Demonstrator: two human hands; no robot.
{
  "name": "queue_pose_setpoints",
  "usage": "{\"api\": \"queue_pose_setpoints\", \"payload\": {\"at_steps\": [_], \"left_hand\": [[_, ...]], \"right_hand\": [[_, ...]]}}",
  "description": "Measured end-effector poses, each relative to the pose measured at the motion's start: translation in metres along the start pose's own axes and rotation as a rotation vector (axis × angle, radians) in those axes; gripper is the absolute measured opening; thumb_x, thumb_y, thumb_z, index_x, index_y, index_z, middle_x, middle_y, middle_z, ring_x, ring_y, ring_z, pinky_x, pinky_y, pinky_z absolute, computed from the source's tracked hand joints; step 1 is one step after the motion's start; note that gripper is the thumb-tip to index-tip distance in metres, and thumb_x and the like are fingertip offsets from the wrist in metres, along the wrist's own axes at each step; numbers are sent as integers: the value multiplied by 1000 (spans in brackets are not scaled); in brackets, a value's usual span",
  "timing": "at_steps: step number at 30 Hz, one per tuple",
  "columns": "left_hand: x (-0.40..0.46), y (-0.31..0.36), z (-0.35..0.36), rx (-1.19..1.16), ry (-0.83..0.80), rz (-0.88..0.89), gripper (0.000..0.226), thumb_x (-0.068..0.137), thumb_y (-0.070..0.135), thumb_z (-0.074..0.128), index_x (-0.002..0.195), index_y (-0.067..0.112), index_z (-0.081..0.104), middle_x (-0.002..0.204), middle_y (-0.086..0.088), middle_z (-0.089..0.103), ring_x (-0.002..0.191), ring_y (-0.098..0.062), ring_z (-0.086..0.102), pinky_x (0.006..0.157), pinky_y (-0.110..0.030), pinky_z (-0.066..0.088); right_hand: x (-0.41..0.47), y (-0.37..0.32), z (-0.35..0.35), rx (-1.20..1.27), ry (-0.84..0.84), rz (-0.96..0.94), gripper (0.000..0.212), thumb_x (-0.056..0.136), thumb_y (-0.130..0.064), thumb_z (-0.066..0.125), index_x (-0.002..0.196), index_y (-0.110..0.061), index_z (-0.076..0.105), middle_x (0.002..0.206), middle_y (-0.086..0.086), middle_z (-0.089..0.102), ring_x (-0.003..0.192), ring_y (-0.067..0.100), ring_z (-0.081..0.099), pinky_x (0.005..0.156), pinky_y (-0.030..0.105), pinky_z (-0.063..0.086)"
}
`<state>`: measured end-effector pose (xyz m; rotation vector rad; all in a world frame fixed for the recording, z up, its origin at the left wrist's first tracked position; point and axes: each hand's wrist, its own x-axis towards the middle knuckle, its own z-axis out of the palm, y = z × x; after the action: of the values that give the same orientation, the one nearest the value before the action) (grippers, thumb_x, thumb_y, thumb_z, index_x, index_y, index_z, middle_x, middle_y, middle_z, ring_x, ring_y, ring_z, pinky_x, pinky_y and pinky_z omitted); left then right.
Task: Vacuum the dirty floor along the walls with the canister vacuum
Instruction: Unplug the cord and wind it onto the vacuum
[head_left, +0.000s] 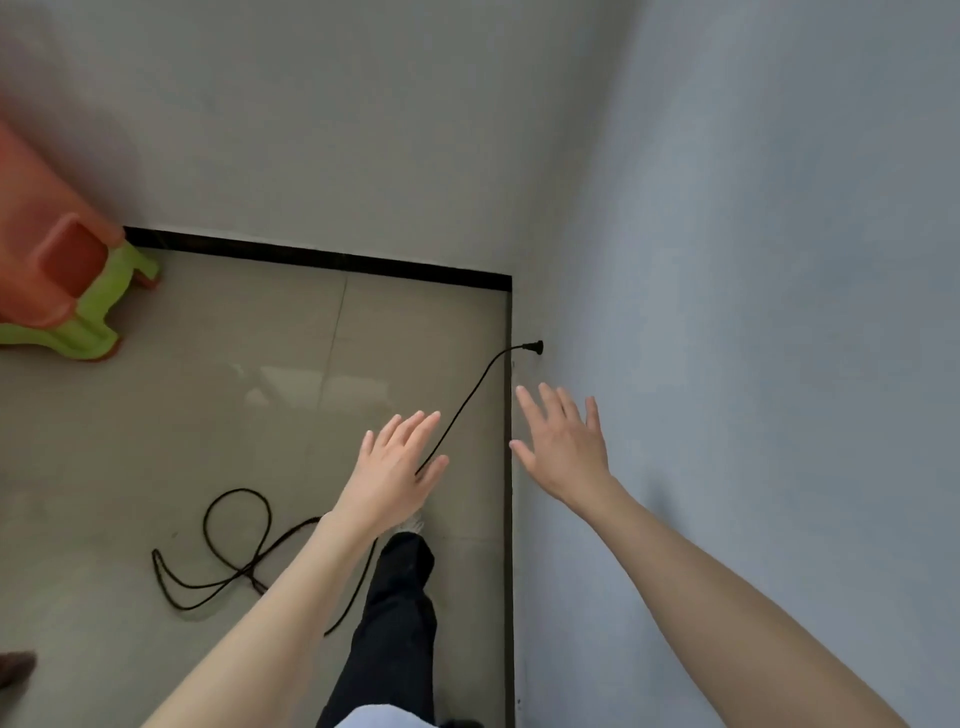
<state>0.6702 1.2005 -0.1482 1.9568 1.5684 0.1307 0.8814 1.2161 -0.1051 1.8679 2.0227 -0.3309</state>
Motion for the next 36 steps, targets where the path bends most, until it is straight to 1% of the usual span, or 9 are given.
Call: {"api": "queue_pose_setpoints", "payload": {"at_steps": [5, 11, 19, 21, 25, 27, 30, 33, 36], "left_hand": [[127, -36, 27, 3, -152, -6, 57, 100, 42, 35, 151, 28, 15, 158, 4, 17, 147, -18, 8, 118, -41, 8], [272, -64, 81, -78, -155, 66, 64, 92, 54, 29, 145, 20, 36, 148, 0, 39, 140, -21, 30, 114, -44, 25], [403, -98, 200, -170, -157, 147, 47, 88, 32, 35, 112, 3, 65, 108, -14, 66, 101, -37, 63, 88, -47, 50], [429, -96, 226, -164, -125, 166, 43, 89, 27, 38, 116, 4, 63, 113, -14, 65, 103, -36, 63, 88, -46, 49], [485, -65, 257, -129, -242, 117, 51, 102, 28, 36, 149, 14, 24, 152, -3, 31, 138, -23, 29, 112, -36, 20], [507, -46, 267, -192, -255, 98, 50, 102, 30, 37, 148, 12, 28, 145, -9, 39, 132, -27, 36, 106, -34, 27], [534, -34, 273, -329, -258, 4, 37, 100, 29, 43, 129, 7, 54, 116, -16, 58, 107, -31, 52, 86, -37, 42], [544, -34, 272, -479, -255, -97, 29, 100, 21, 47, 111, 3, 66, 101, -18, 65, 95, -31, 57, 69, -30, 38], [546, -33, 268, -515, -284, -132, 28, 99, 17, 48, 111, 2, 67, 101, -19, 66, 92, -29, 56, 61, -21, 28]], "right_hand": [[134, 35, 12, -202, -137, -33, 65, 104, -42, 32, 156, -21, 0, 163, 11, 7, 150, 27, 5, 119, 53, -1], [279, 70, 66, -434, -266, -60, 65, 103, -37, 37, 156, -15, 6, 163, 13, 5, 151, 28, 1, 116, 56, -8], [412, 124, 168, -908, -402, -47, 63, 104, -34, 22, 154, -4, -4, 163, 16, -5, 150, 34, -7, 114, 58, -13], [426, 135, 180, -1054, -439, -58, 68, 105, -43, 17, 152, -2, -10, 162, 17, -8, 149, 36, -9, 109, 63, -15], [437, 146, 193, -1180, -453, -114, 70, 104, -48, 6, 149, 1, -15, 161, 19, -12, 148, 38, -12, 100, 68, -19], [436, 146, 193, -1207, -457, -133, 72, 103, -49, 5, 148, 2, -17, 160, 21, -13, 148, 39, -13, 102, 68, -17], [436, 147, 193, -1206, -440, -159, 72, 103, -48, 5, 148, 4, -17, 160, 23, -13, 147, 41, -14, 103, 69, -16], [437, 148, 194, -1207, -433, -166, 73, 104, -48, 7, 148, 4, -15, 160, 24, -12, 147, 42, -13, 100, 71, -16], [438, 148, 193, -1190, -429, -163, 73, 104, -49, 9, 149, 3, -13, 160, 23, -12, 147, 42, -13, 98, 71, -17]]}}
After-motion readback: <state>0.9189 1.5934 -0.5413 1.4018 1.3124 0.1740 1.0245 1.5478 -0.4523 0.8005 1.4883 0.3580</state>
